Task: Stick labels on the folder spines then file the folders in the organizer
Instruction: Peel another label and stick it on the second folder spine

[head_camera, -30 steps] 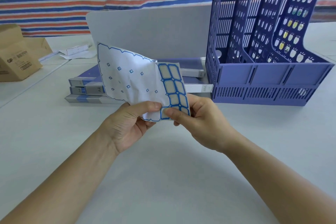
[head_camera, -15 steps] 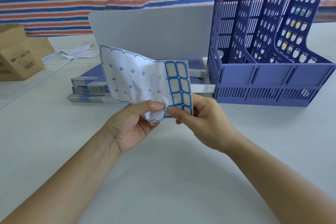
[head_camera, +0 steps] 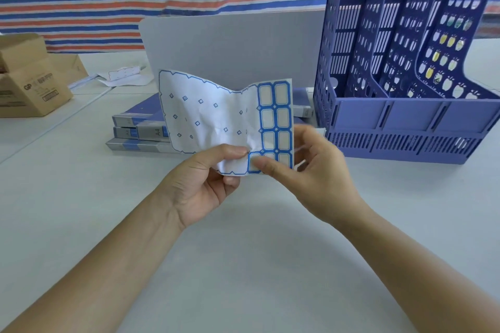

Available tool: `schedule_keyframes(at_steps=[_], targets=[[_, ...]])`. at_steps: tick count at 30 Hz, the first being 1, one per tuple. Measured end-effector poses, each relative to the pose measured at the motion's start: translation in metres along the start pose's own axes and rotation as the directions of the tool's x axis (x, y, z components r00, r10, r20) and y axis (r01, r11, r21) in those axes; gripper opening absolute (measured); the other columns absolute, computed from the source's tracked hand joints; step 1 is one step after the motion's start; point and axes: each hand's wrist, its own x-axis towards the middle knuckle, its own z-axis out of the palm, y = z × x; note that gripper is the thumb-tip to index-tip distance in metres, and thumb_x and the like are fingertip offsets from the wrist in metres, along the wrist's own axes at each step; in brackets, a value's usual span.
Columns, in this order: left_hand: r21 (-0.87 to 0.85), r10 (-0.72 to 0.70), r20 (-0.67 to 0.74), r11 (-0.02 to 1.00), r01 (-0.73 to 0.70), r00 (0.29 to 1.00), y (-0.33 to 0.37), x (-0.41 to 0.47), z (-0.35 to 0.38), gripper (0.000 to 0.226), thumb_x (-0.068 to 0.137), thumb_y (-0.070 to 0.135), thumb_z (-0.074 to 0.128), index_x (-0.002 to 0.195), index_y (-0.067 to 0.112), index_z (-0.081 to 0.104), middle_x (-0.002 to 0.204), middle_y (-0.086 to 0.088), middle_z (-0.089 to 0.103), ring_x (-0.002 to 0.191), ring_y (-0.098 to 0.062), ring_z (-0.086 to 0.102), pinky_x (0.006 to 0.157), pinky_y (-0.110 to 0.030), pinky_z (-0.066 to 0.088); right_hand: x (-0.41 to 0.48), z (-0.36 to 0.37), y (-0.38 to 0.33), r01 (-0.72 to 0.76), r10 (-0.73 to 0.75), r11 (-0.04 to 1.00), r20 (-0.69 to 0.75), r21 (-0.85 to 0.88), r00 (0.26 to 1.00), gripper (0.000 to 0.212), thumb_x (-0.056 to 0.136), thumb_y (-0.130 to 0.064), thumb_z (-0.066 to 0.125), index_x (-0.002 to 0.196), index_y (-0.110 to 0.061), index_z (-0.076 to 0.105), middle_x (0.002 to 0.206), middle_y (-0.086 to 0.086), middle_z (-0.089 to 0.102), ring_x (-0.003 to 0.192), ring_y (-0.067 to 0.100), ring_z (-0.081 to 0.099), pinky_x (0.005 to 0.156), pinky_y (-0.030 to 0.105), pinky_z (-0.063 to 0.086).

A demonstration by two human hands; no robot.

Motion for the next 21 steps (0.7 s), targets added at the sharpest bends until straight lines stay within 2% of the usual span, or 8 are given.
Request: schedule_keyframes(at_steps=[2, 4, 6, 8, 11, 15, 19, 21], targets=[[-0.016, 0.0, -0.024, 1.0, 0.0, 1.0, 0.001, 0.0, 0.002, 0.021, 0.067, -0.001, 0.073, 0.077, 0.017, 0.077, 0.106, -0.004, 0.072, 0.067, -0.011, 0.055, 0.042, -0.017, 0.035, 0.002, -0.007, -0.001, 0.05, -0.065, 0.992, -0.135, -0.114, 0.989, 0.061, 0.066, -0.051, 0.086, 0.116, -0.036, 0.054, 0.094, -0.011, 0.061, 0.074, 0.01, 0.058, 0.064, 0.016, 0.044], [-0.023, -0.002, -0.063, 1.0, 0.0, 0.998, 0.002, 0.002, 0.002, 0.018, 0.065, 0.0, 0.072, 0.072, 0.016, 0.076, 0.101, -0.003, 0.071, 0.065, -0.01, 0.053, 0.041, -0.017, 0.035, 0.003, -0.013, -0.004, 0.181, -0.239, 0.948, -0.211, -0.264, 0.948, 0.063, 0.07, -0.047, 0.084, 0.122, -0.029, 0.053, 0.097, -0.007, 0.053, 0.073, 0.008, 0.052, 0.065, 0.018, 0.043], [-0.02, -0.008, -0.089, 1.0, 0.006, 0.996, 0.002, 0.003, 0.002, 0.015, 0.064, 0.0, 0.073, 0.072, 0.013, 0.073, 0.097, -0.004, 0.065, 0.062, -0.01, 0.05, 0.041, -0.016, 0.036, 0.002, -0.015, -0.007, 0.326, -0.433, 0.848, -0.192, -0.417, 0.881, 0.05, 0.079, -0.04, 0.081, 0.122, -0.022, 0.061, 0.097, -0.005, 0.05, 0.075, 0.004, 0.049, 0.066, 0.022, 0.045], [-0.015, -0.012, -0.091, 1.0, 0.01, 0.996, 0.001, 0.004, 0.001, 0.022, 0.064, 0.001, 0.073, 0.084, 0.01, 0.069, 0.1, -0.006, 0.06, 0.063, -0.01, 0.047, 0.041, -0.016, 0.036, 0.0, -0.014, -0.006, 0.449, -0.548, 0.76, -0.093, -0.47, 0.831, 0.032, 0.085, -0.034, 0.076, 0.113, -0.02, 0.072, 0.094, -0.001, 0.052, 0.076, 0.012, 0.052, 0.065, 0.031, 0.049], [-0.006, -0.024, -0.07, 1.0, 0.024, 0.997, 0.001, 0.004, 0.001, 0.039, 0.064, 0.003, 0.074, 0.102, 0.01, 0.063, 0.104, -0.009, 0.06, 0.07, -0.013, 0.048, 0.042, -0.017, 0.037, -0.001, -0.008, 0.005, 0.514, -0.576, 0.69, 0.043, -0.51, 0.816, 0.025, 0.089, -0.034, 0.07, 0.11, -0.024, 0.076, 0.089, 0.0, 0.053, 0.075, 0.018, 0.052, 0.064, 0.035, 0.047], [0.026, -0.045, -0.06, 0.999, 0.046, 0.997, 0.0, 0.002, 0.002, 0.026, 0.065, 0.004, 0.073, 0.091, 0.008, 0.068, 0.096, -0.01, 0.067, 0.071, -0.015, 0.052, 0.041, -0.017, 0.039, 0.0, -0.006, 0.009, 0.516, -0.555, 0.685, 0.09, -0.515, 0.827, 0.026, 0.09, -0.038, 0.065, 0.113, -0.03, 0.075, 0.088, -0.003, 0.053, 0.075, 0.018, 0.052, 0.064, 0.033, 0.047], [0.026, -0.06, -0.068, 0.998, 0.062, 0.996, -0.001, 0.002, 0.003, 0.033, 0.065, 0.004, 0.074, 0.097, 0.007, 0.068, 0.096, -0.008, 0.066, 0.068, -0.013, 0.052, 0.041, -0.017, 0.039, 0.0, -0.008, 0.006, 0.496, -0.528, 0.703, 0.095, -0.509, 0.844, 0.026, 0.09, -0.04, 0.065, 0.113, -0.032, 0.074, 0.088, -0.005, 0.053, 0.077, 0.015, 0.053, 0.064, 0.031, 0.047], [0.027, -0.07, -0.08, 0.997, 0.072, 0.994, -0.001, 0.003, 0.002, 0.029, 0.065, 0.004, 0.074, 0.093, 0.007, 0.069, 0.093, -0.008, 0.065, 0.066, -0.013, 0.051, 0.041, -0.017, 0.04, 0.0, -0.008, 0.007, 0.5, -0.525, 0.702, 0.104, -0.507, 0.844, 0.022, 0.09, -0.038, 0.066, 0.109, -0.033, 0.076, 0.088, -0.005, 0.054, 0.076, 0.016, 0.053, 0.063, 0.032, 0.047]])
